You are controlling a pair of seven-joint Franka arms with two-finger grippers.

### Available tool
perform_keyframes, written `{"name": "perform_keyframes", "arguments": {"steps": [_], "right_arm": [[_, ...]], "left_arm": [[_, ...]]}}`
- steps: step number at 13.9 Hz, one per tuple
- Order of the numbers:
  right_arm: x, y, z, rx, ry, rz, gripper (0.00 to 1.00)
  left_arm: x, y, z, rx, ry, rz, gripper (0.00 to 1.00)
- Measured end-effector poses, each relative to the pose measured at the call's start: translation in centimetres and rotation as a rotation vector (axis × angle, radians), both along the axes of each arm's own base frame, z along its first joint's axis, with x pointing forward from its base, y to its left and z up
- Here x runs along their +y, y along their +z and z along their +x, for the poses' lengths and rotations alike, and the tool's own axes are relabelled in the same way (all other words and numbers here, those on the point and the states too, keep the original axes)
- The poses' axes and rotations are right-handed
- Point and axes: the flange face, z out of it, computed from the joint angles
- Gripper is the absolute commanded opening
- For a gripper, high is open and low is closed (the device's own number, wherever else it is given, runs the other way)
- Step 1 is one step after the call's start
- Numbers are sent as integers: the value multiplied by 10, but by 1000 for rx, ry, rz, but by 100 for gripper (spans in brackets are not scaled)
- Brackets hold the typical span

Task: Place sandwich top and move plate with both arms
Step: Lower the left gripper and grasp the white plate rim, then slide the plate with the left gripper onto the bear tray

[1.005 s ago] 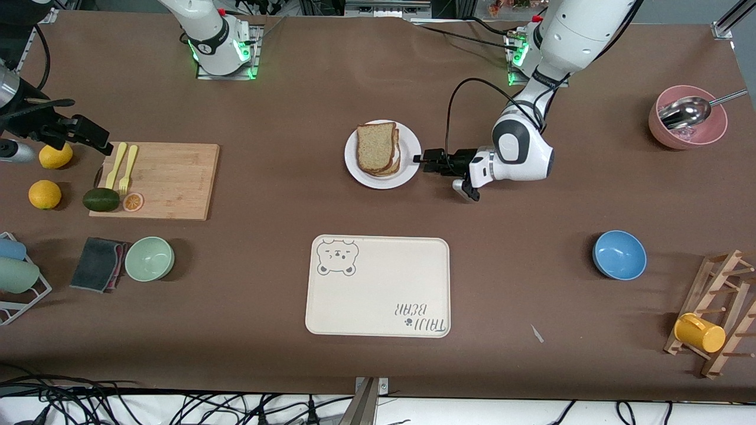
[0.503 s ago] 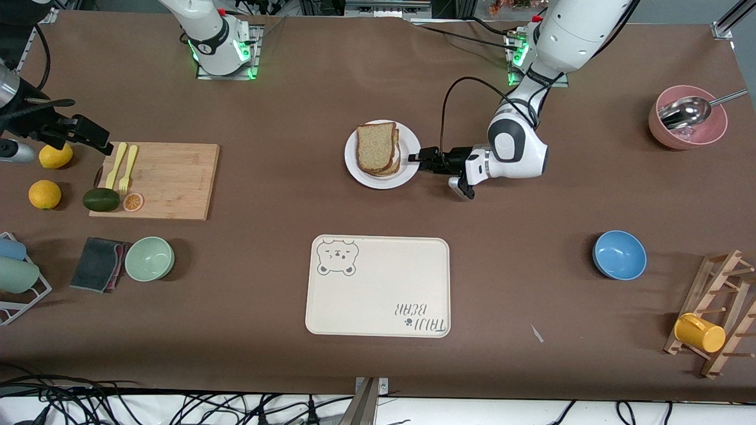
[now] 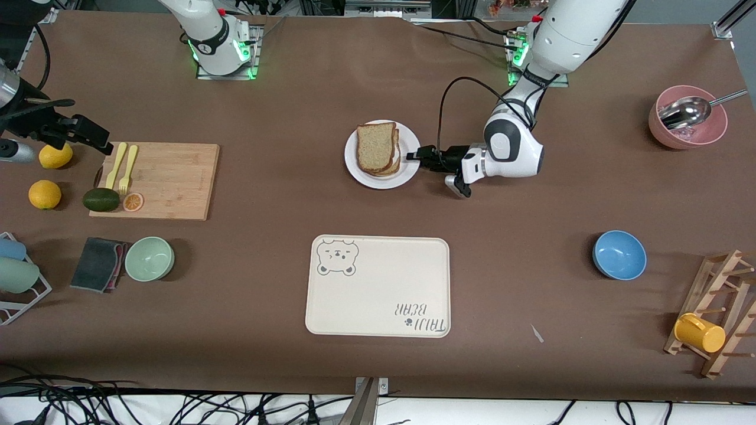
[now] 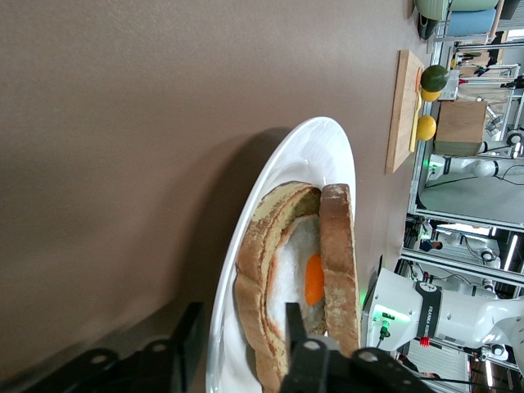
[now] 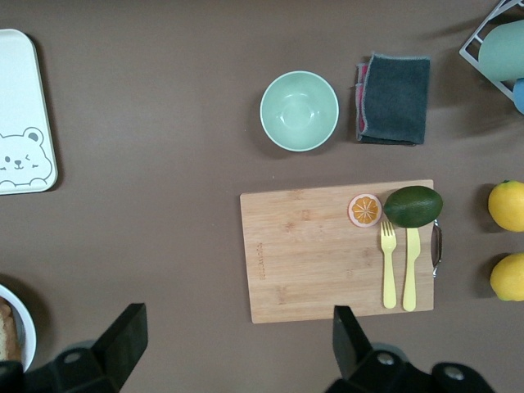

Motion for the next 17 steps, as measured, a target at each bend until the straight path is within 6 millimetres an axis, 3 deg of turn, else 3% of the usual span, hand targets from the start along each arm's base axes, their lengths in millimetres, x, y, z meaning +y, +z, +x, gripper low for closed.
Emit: {"name": "perform_keyframes", "arguments": {"steps": [2,4,9,17], "right_arm": [[0,0,0,0,-1,0,100],[-1,0,0,1,-2,0,100],[-1,0,0,1,-2,0,100],[-1,0,0,1,-2,0,100]], "left_arm": [[0,0,0,-1,0,0,23],[0,0,0,-3,0,2,12],[0,-1,1,-1,21,0,2],[0,2,6,-14,25,-5,0]]}}
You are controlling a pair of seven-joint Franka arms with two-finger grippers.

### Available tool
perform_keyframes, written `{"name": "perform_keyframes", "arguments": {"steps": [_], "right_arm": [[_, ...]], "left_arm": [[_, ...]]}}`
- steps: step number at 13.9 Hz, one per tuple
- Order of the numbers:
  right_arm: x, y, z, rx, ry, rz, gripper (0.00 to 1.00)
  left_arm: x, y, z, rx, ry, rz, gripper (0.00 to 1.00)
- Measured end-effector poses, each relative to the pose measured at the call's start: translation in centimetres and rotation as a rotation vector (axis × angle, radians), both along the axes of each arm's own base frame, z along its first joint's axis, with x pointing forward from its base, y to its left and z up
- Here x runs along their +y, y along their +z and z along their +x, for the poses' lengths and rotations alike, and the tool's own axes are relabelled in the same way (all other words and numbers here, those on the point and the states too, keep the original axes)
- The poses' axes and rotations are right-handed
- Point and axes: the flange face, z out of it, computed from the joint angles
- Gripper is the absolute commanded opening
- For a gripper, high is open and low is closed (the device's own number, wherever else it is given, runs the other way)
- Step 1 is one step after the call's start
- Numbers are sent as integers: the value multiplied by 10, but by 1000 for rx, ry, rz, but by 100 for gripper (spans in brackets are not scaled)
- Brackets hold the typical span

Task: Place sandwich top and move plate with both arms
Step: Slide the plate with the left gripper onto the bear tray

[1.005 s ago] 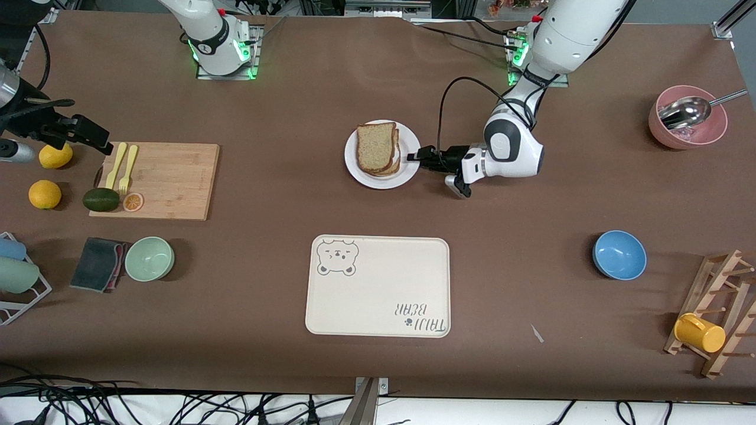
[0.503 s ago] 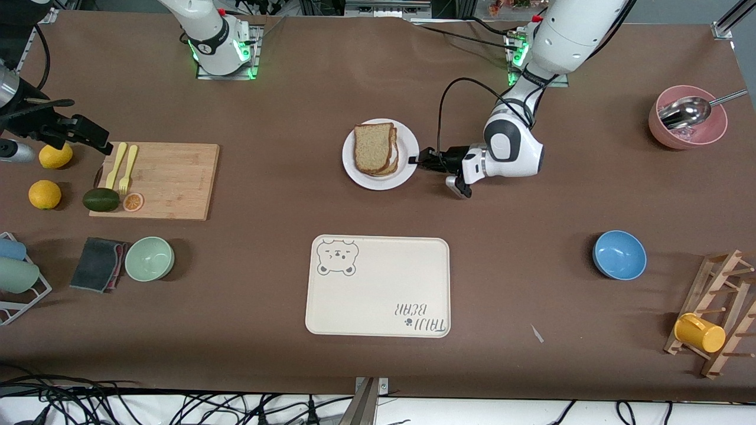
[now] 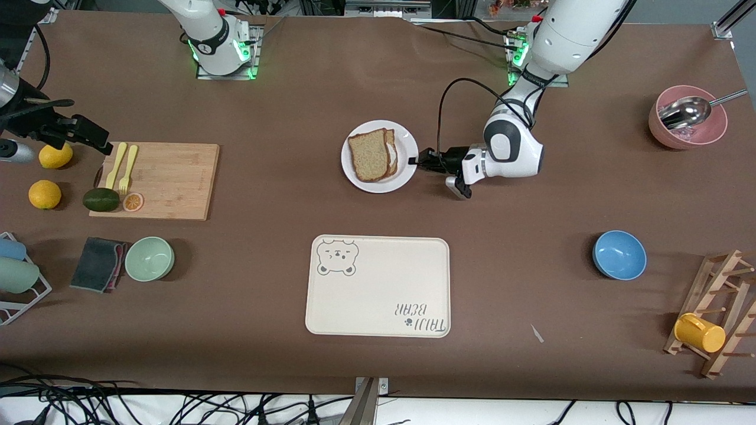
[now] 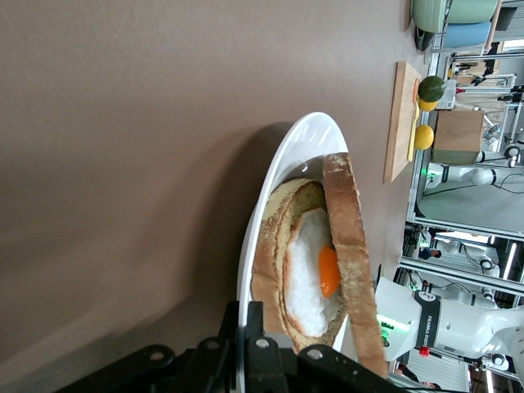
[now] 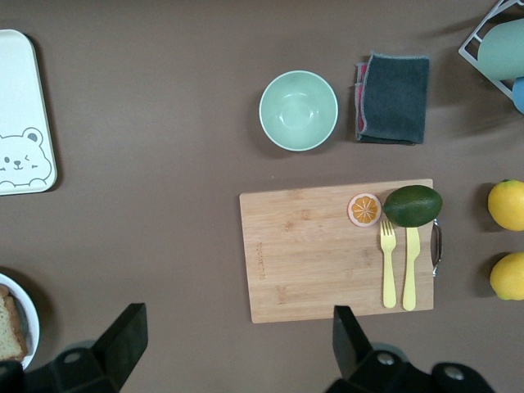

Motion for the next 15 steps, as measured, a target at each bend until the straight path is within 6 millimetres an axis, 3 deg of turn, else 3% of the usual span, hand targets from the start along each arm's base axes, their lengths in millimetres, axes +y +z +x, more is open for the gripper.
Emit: {"name": "perform_keyframes", "arguments": {"steps": [6,15], "right_arm": [[0,0,0,0,0,0,100],[0,0,0,0,0,0,100]], "left_arm": [[16,24,33,-49,53,-39,0],[24,78,142,-144,183,-114,0]]}}
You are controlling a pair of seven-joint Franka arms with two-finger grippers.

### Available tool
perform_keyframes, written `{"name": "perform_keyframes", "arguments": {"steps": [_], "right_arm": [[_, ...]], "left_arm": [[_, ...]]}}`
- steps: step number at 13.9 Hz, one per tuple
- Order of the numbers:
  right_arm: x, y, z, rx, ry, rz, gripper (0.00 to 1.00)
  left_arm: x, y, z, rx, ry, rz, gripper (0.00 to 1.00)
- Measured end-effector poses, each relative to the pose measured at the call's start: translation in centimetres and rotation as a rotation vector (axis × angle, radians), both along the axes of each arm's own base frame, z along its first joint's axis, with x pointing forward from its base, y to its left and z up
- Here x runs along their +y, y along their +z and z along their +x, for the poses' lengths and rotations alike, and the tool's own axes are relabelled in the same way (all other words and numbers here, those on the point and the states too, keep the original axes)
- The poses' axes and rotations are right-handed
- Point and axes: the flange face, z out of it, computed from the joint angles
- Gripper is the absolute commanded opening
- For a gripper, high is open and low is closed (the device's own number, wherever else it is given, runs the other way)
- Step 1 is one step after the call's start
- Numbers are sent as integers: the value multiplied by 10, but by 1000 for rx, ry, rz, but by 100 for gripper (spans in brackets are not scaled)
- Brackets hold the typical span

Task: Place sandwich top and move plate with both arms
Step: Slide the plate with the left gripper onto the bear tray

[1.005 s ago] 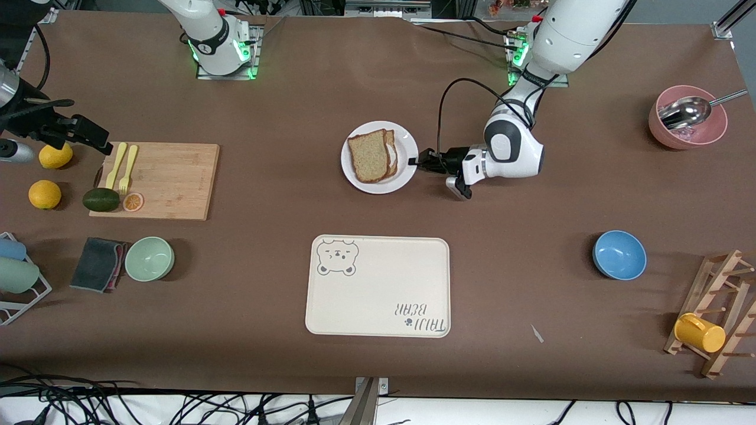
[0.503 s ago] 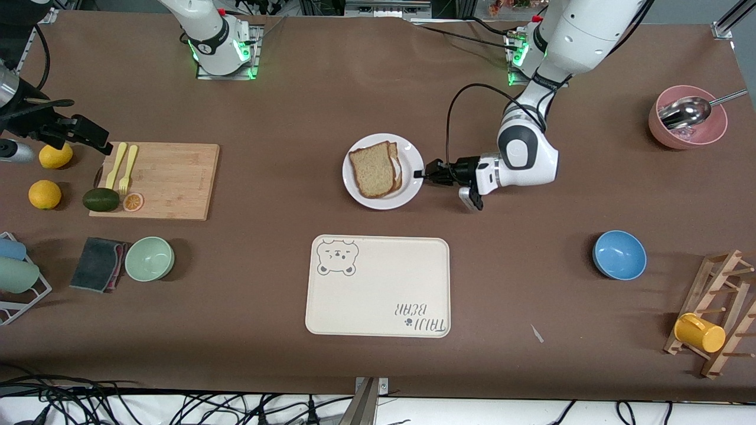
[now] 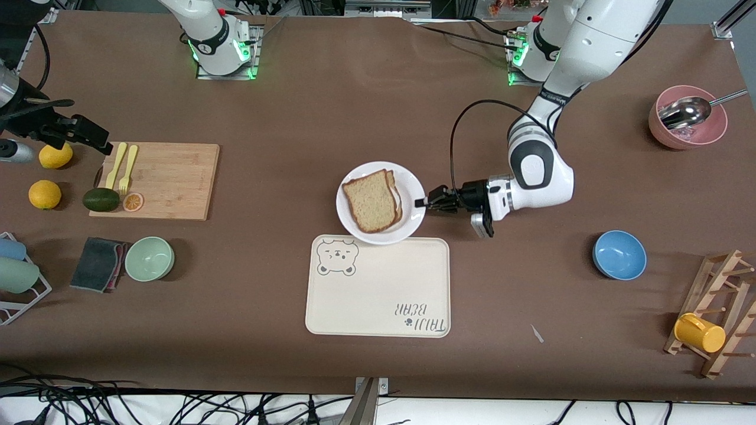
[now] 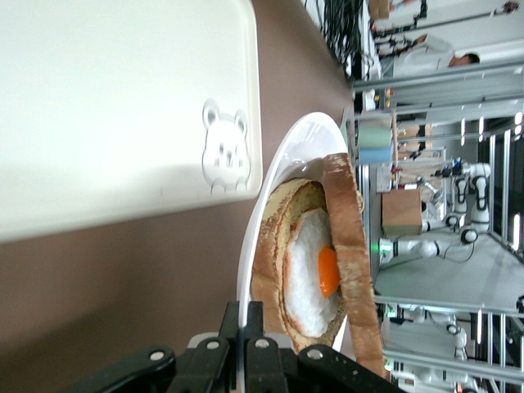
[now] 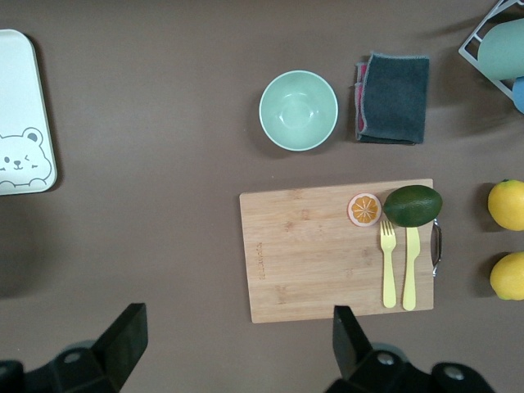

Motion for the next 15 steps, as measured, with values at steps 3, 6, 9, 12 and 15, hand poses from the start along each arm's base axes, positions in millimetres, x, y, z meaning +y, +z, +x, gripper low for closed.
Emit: {"name": "perform_keyframes", "arguments": {"steps": [3,6,9,12,15], "right_arm": [[-1,0,0,0,-1,0,100],[-1,0,0,1,-1,0,100],[-1,0,0,1,-1,0,100],[-1,0,0,1,-2,0,100],[-1,0,0,3,-2,0,100]], "left_arm": [[11,-18,41,6,54,-2,0],[12,-34,70,46,97,-13,0],[1,-29,94,100,110,-14,0],[-8,-25,115,129,139,-9,0],[-11,-33,127,128,156,-8,0]]}}
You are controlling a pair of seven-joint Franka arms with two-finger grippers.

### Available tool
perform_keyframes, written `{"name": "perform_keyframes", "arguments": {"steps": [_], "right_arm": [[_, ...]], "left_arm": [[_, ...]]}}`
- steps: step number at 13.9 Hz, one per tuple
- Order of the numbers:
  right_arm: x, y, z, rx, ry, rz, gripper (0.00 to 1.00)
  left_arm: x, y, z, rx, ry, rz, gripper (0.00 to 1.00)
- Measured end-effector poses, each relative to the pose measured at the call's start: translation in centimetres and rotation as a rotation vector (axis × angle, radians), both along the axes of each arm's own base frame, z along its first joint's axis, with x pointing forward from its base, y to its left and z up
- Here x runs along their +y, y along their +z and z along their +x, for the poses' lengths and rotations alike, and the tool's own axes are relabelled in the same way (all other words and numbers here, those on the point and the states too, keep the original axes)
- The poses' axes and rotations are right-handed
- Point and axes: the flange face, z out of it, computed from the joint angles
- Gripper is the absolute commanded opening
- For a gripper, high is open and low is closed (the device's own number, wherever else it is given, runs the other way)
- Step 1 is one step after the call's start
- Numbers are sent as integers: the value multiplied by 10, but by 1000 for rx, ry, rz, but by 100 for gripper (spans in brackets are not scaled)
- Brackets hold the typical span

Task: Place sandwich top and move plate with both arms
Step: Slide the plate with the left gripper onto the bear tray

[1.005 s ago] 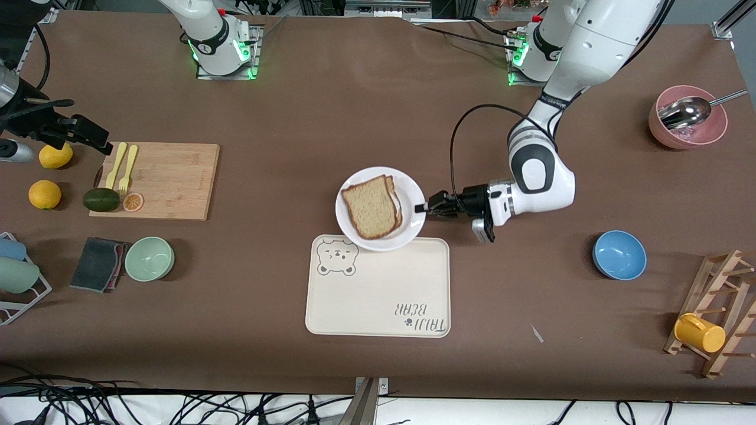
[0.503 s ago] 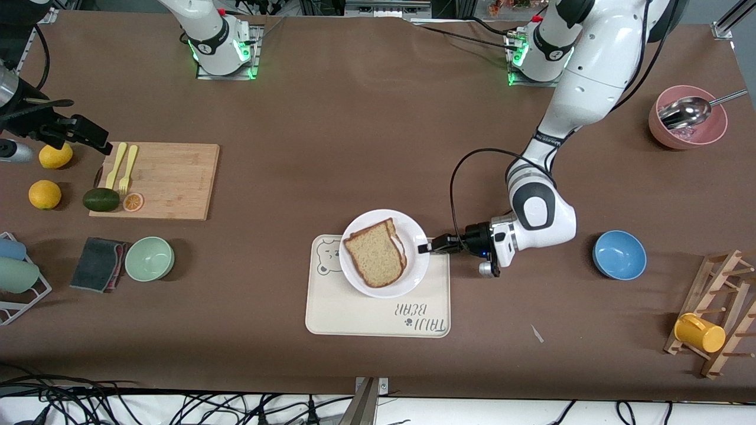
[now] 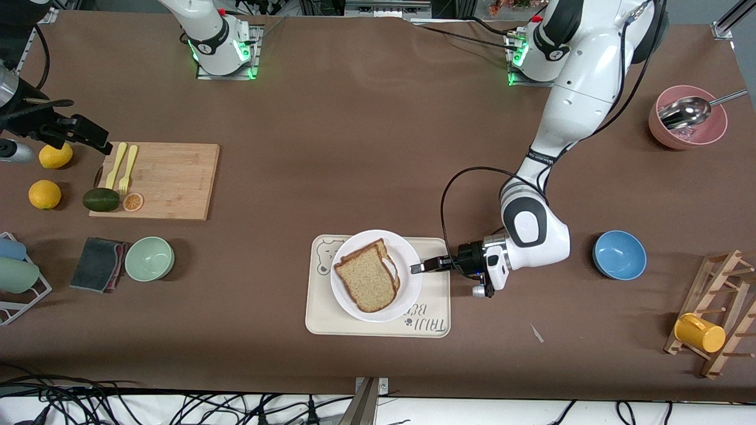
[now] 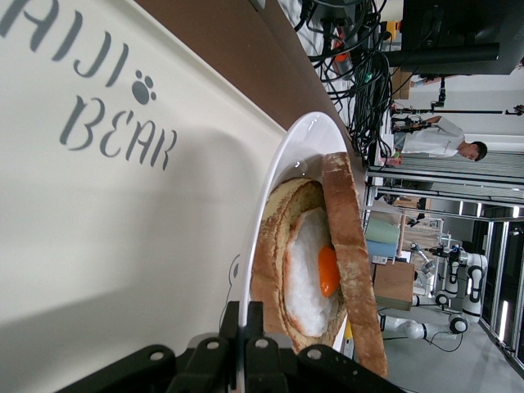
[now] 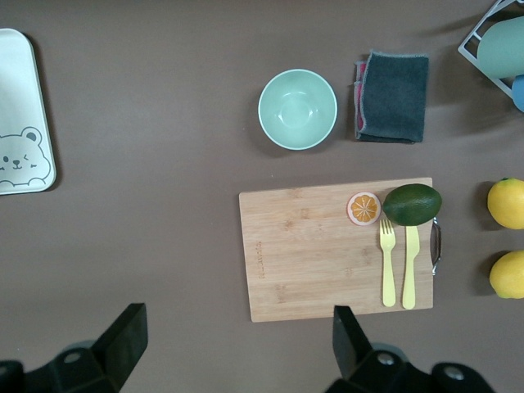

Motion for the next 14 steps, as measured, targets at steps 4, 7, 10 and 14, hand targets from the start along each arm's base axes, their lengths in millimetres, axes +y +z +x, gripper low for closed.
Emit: {"name": "perform_keyframes", "arguments": {"steps": [4,7,10,14], "right_arm": [[0,0,0,2,0,0,100],[-1,0,0,3,-2,0,100],[-1,0,0,3,-2,0,100],[-1,0,0,3,-2,0,100]], "left_arm": [[-3,-9,8,11,31,18,0],[-2,-23,8,20,34,34,0],[0,-34,6,28,44,50,0],[-7,-39,6,23,45,60,13]]}}
